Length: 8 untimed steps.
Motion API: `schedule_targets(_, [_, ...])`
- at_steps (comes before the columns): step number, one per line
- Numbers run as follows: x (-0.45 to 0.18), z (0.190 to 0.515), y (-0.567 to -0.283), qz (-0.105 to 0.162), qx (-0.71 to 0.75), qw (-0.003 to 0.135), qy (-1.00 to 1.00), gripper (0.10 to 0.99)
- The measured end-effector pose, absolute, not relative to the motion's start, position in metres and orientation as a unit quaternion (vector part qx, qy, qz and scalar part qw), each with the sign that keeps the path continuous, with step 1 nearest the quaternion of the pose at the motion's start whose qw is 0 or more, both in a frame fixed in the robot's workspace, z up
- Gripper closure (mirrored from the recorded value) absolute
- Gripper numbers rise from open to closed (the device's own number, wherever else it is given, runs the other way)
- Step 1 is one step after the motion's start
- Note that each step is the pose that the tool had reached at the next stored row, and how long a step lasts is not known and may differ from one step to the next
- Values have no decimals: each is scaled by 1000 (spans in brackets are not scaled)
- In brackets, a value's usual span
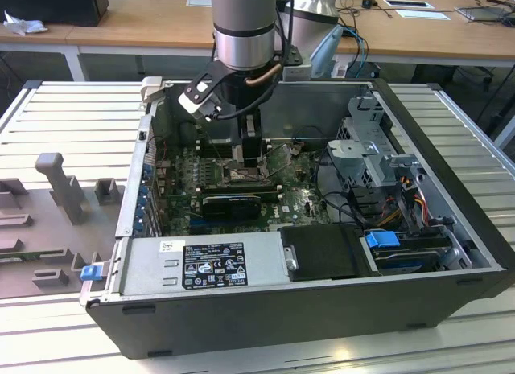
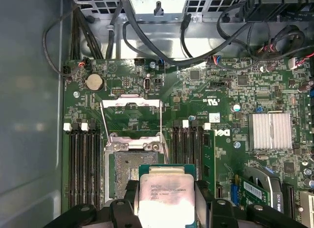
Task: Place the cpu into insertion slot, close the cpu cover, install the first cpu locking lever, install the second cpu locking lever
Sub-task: 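Place the cpu into insertion slot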
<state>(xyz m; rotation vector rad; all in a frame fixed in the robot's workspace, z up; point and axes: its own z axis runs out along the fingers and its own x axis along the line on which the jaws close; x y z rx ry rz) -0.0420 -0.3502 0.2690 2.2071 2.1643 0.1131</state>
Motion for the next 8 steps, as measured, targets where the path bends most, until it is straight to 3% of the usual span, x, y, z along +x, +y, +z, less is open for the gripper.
schedule_targets(8, [-42,253,-338,35,713,23,700,545])
